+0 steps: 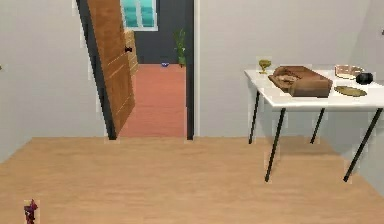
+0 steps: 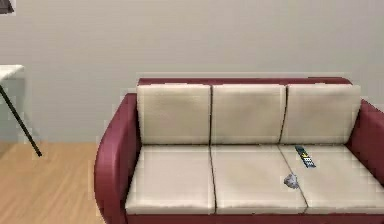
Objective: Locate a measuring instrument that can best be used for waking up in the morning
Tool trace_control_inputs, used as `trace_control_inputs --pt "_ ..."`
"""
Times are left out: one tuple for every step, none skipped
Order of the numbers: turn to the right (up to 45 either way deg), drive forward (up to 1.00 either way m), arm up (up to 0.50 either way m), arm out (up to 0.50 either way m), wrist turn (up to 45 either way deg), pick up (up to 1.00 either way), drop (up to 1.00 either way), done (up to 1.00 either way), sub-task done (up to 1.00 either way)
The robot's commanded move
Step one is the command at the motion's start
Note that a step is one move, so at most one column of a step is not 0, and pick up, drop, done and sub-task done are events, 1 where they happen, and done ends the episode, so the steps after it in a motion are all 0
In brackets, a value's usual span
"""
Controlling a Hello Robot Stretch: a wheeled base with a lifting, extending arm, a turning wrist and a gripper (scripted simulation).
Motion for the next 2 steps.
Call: trace_control_inputs --pt "0.0 0.65 0.00 0.00 0.0 0.00 0.00 0.00 0.00" --pt "-12.0 0.00 0.00 0.00 0.0 0.00 0.00 0.00 0.00"
